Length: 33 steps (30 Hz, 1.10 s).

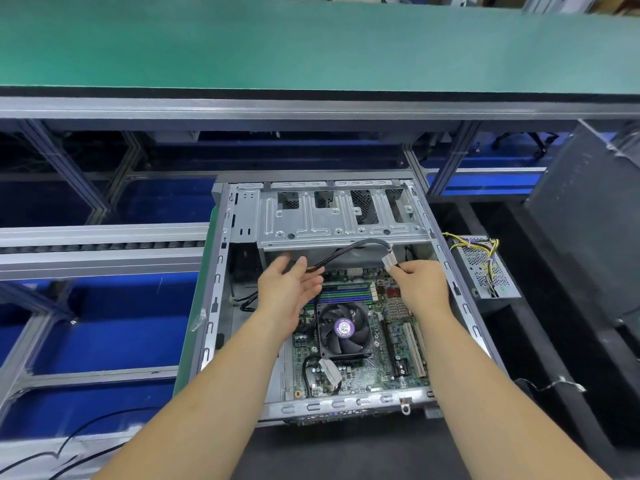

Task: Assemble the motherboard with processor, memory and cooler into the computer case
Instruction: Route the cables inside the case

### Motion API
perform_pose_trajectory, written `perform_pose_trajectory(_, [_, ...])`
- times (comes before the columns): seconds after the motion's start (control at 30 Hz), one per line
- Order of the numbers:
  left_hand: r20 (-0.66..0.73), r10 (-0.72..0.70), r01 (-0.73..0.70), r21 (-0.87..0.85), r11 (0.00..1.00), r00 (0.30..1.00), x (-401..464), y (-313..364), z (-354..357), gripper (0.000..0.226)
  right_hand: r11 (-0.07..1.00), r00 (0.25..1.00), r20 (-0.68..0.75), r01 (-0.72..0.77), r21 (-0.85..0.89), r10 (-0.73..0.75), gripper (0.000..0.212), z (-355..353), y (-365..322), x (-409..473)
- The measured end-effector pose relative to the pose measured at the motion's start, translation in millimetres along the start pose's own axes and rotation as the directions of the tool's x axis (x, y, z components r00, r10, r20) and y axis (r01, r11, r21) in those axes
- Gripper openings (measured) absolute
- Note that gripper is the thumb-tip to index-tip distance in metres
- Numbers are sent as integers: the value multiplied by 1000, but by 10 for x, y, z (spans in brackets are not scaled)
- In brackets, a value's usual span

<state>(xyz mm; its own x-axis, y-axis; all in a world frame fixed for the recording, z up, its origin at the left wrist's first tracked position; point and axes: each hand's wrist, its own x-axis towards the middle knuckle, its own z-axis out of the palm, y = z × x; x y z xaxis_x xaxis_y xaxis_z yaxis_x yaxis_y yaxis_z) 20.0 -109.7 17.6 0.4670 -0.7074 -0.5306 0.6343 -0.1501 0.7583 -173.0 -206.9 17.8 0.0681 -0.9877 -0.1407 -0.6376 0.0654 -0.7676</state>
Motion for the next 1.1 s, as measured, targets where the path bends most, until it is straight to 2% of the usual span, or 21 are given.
perform_pose_trajectory(0.07, [21,80,-83,227,970,997,-36,-26,47,28,999,999,25,-26,-28,27,51,-9,4,9])
perform_pose_trajectory(0.1, [29,129,-131,365,922,991,-39,-38,70,22,999,998,39,-42,-25,43,48,-16,9,16])
perform_pose_trajectory(0.17, [86,227,-234,586,776,970,-34,-36,113,20,998,995,76,-60,-14,61,27,-41,10,24])
perform_pose_trajectory(0.23, [201,279,-335,721,607,939,-19,-6,156,23,996,988,123,-92,3,91,8,-39,8,31])
perform_pose_trajectory(0.27, [258,276,-368,780,506,926,-11,13,176,27,991,979,157,-135,23,130,4,-18,14,45])
perform_pose_trajectory(0.3, [308,261,-393,826,404,915,-2,26,193,31,977,962,200,-201,67,184,13,12,14,52])
perform_pose_trajectory(0.37, [381,215,-431,859,278,899,31,32,193,39,951,938,246,-282,126,245,16,84,19,85])
perform_pose_trajectory(0.43, [424,180,-457,857,237,888,55,22,142,43,970,958,164,-243,27,236,7,135,54,147])
perform_pose_trajectory(0.5, [457,185,-487,855,178,870,70,19,91,35,974,967,126,-214,-80,223,7,139,86,187])
perform_pose_trajectory(0.57, [482,212,-512,850,124,850,93,10,57,26,961,968,151,-162,-224,199,12,134,133,222])
perform_pose_trajectory(0.63, [480,224,-512,852,111,848,88,-6,45,27,940,969,187,-92,-330,161,23,135,183,258])
perform_pose_trajectory(0.7, [475,229,-506,856,101,850,67,-26,53,29,924,975,188,-40,-381,120,23,125,209,272])
perform_pose_trajectory(0.8, [498,236,-520,853,39,835,40,-49,85,31,895,980,180,1,-446,88,8,122,237,288])
perform_pose_trajectory(0.9, [518,243,-535,845,6,820,36,-56,102,31,874,975,201,19,-485,91,10,127,244,290])
perform_pose_trajectory(1.1, [517,228,-536,844,27,825,46,-120,115,28,894,977,197,20,-449,77,26,133,286,274])
